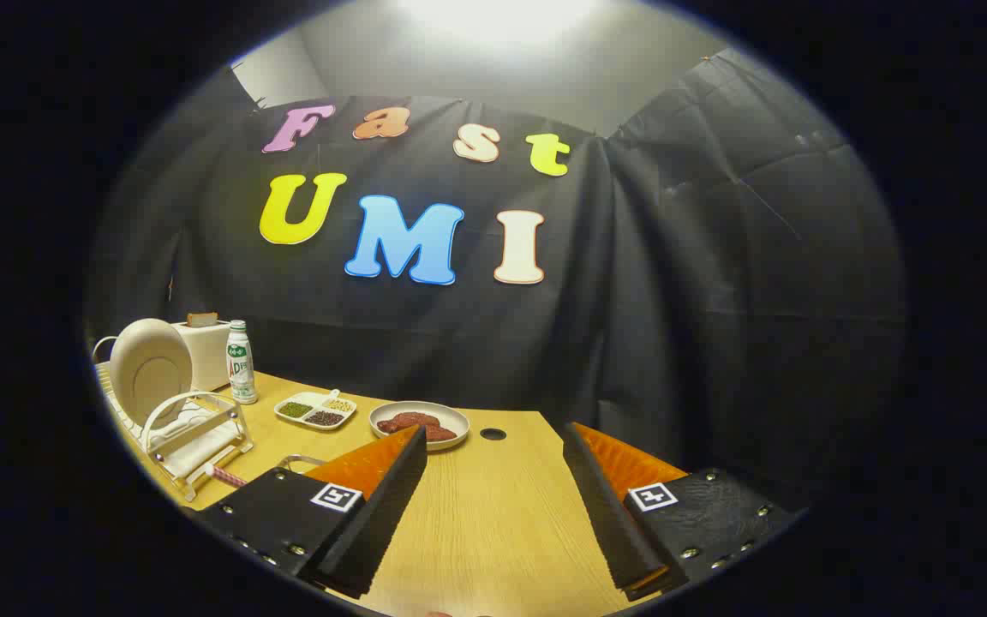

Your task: Take the plate from the dish rack, then take the spoon from the basket and place it into the plate.

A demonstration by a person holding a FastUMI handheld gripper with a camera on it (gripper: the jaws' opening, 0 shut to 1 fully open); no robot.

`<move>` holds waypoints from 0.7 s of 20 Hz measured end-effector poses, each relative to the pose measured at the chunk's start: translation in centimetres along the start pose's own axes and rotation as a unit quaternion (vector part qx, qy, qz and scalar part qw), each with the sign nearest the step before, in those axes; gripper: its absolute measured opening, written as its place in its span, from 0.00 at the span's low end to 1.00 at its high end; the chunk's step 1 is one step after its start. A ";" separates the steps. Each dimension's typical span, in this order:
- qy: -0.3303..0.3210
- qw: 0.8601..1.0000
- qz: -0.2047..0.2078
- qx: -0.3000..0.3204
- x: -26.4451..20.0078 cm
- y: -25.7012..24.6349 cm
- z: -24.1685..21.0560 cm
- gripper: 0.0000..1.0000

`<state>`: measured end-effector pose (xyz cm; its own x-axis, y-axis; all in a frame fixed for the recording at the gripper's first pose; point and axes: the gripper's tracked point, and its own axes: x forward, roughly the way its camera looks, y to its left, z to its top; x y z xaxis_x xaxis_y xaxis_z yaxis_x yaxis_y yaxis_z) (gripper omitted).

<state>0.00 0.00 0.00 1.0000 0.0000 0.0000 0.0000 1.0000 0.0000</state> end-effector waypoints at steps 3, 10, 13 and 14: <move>0.010 1.000 -0.014 0.003 -2.2 3.0 2.2 0.97; 0.031 0.999 0.021 0.007 -6.1 15.4 7.4 0.98; 0.037 0.999 0.035 0.012 -6.8 20.9 9.0 0.97; 0.041 0.998 0.037 0.015 -7.0 22.7 9.4 0.98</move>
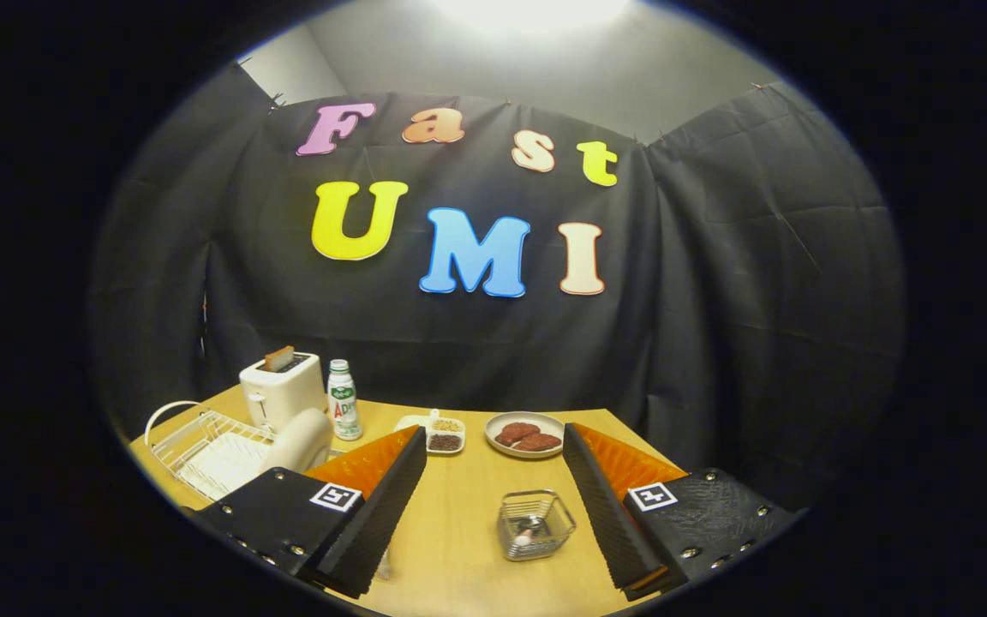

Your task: Take the plate from the dish rack, then take the spoon from the basket and place it into the plate.

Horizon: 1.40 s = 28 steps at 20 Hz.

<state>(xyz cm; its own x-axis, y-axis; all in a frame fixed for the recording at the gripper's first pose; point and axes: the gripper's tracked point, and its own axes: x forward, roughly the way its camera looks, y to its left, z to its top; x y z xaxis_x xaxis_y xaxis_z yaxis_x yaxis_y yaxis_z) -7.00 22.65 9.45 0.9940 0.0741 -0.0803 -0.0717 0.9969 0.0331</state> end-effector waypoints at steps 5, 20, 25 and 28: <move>0.024 1.000 0.000 -0.006 0.5 7.3 0.4 0.97; 0.164 0.977 -0.072 -0.114 6.4 15.0 -6.6 0.64; 0.179 0.966 -0.089 -0.166 6.4 15.3 -6.4 0.18; 0.175 0.958 -0.095 -0.206 6.5 16.9 -5.6 0.12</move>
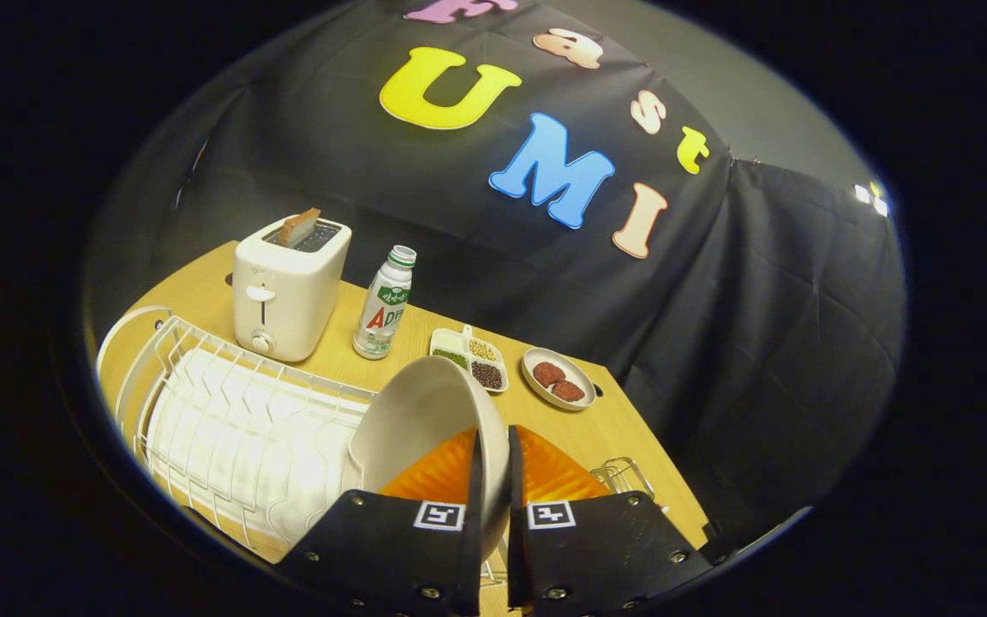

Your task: Take the plate from the dish rack, then take the spoon from the basket and place it into the plate.

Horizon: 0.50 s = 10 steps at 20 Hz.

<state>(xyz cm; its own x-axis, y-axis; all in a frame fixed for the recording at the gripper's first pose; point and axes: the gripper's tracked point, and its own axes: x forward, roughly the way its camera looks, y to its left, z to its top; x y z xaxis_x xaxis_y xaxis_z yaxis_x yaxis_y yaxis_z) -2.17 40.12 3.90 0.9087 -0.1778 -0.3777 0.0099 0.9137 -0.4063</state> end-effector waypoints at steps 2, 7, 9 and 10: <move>0.002 1.000 -0.013 -0.020 -0.4 0.3 0.8 0.07; -0.021 0.997 -0.051 -0.062 -2.2 -0.3 2.6 0.07; -0.030 0.995 -0.065 -0.070 -3.1 -1.5 2.9 0.07; -0.032 0.995 -0.069 -0.067 -3.7 -2.1 3.1 0.06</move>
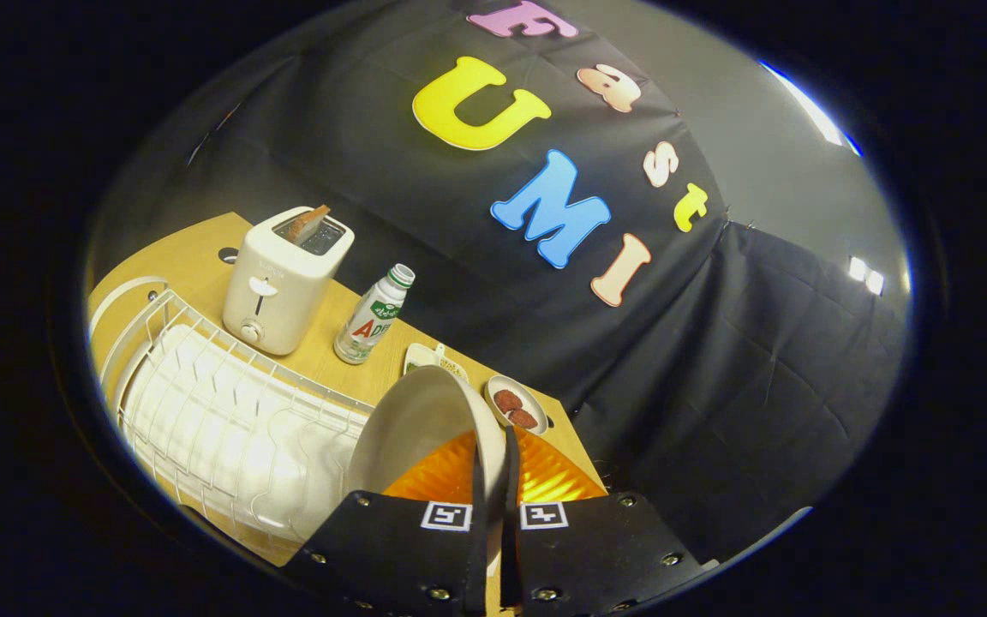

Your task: Take the plate from the dish rack, then take the spoon from the basket and place it into the plate.

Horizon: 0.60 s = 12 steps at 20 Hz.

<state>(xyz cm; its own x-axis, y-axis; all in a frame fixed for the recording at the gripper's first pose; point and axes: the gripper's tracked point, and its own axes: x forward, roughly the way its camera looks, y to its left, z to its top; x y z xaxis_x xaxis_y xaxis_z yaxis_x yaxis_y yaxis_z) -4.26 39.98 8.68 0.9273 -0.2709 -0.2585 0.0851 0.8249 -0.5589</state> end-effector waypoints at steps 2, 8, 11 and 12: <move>-0.005 1.000 -0.010 0.005 -1.1 -1.5 0.2 0.07; -0.011 0.999 -0.031 0.018 -6.0 -5.1 -0.9 0.06; -0.007 0.999 -0.014 0.034 -9.3 -5.5 -2.5 0.07; -0.006 0.999 -0.006 0.041 -10.4 -5.5 -3.1 0.06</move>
<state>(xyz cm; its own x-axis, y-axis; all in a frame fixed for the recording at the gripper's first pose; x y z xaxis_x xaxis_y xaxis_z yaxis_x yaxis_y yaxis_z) -15.48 36.71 12.00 0.9301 -0.2761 -0.2422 0.1259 0.8592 -0.4958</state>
